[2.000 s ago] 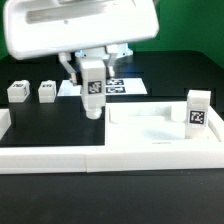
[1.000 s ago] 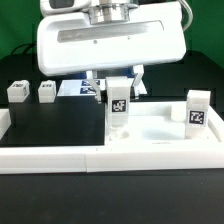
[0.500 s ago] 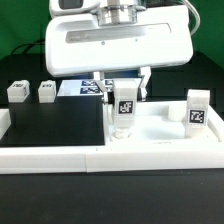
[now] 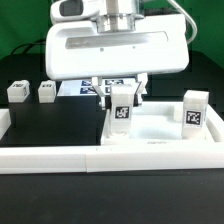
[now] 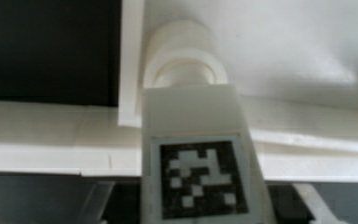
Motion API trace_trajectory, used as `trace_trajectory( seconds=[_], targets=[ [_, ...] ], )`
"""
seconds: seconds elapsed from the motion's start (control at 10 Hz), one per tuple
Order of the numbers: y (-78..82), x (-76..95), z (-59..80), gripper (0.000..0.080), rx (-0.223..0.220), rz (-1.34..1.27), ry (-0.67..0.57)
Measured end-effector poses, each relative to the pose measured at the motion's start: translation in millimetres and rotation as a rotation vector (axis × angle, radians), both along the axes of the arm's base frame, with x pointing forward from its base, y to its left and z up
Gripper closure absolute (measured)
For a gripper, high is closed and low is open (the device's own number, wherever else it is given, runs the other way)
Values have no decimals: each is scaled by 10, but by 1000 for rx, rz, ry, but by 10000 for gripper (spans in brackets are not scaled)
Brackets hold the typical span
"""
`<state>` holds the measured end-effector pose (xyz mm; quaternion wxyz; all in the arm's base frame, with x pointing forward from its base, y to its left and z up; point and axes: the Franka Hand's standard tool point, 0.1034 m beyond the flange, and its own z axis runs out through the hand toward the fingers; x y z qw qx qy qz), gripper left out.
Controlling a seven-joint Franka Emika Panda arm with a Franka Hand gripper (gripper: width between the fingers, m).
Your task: Assemble square table
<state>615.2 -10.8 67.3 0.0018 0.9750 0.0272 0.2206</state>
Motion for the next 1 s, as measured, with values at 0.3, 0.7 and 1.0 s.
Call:
trace_trajectory(
  seconds=[0.3, 0.7, 1.0],
  targets=[
    [-85, 50, -6, 510, -20, -33, -54],
    [-89, 48, -7, 212, -20, -34, -54],
    [-90, 48, -7, 154, -20, -34, -54]
  ],
)
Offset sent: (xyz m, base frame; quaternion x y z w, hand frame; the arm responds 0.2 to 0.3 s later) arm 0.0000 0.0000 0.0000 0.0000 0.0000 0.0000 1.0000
